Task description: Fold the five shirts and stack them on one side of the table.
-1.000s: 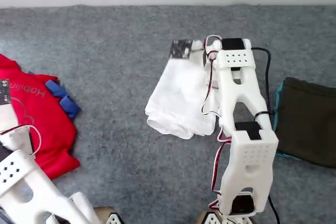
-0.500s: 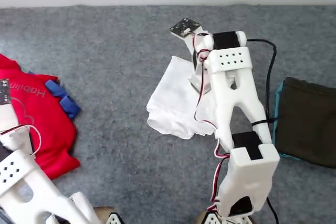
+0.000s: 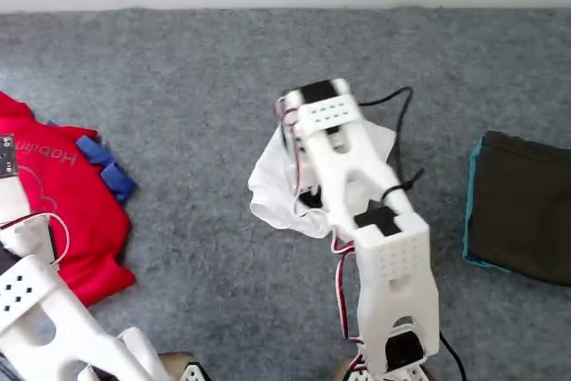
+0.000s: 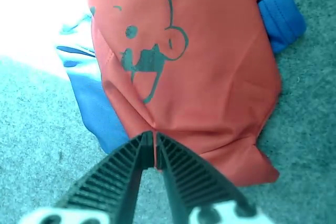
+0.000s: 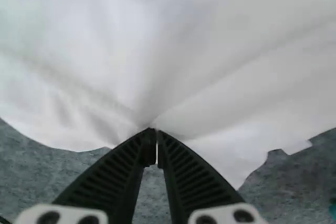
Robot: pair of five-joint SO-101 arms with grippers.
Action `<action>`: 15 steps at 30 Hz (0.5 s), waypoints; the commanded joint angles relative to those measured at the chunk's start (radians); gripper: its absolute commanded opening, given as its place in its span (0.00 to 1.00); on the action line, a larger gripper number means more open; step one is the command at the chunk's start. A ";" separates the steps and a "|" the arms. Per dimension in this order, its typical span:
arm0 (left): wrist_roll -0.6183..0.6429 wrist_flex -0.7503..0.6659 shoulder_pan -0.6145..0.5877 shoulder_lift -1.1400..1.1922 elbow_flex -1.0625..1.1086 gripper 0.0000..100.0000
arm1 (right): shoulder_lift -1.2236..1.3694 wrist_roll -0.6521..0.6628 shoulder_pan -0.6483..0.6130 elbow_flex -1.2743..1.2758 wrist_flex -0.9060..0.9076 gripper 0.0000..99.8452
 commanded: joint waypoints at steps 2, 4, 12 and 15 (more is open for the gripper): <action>-0.006 -0.006 0.003 -0.020 -0.018 0.02 | -0.015 -0.023 -0.036 -0.009 0.045 0.01; -0.006 -0.006 0.003 -0.020 -0.018 0.02 | -0.038 -0.021 -0.028 -0.014 0.047 0.01; -0.006 -0.006 0.003 -0.020 -0.018 0.02 | -0.199 -0.020 -0.022 -0.015 -0.147 0.01; -0.006 -0.006 0.003 -0.020 -0.018 0.02 | -0.170 -0.021 -0.044 -0.002 -0.268 0.01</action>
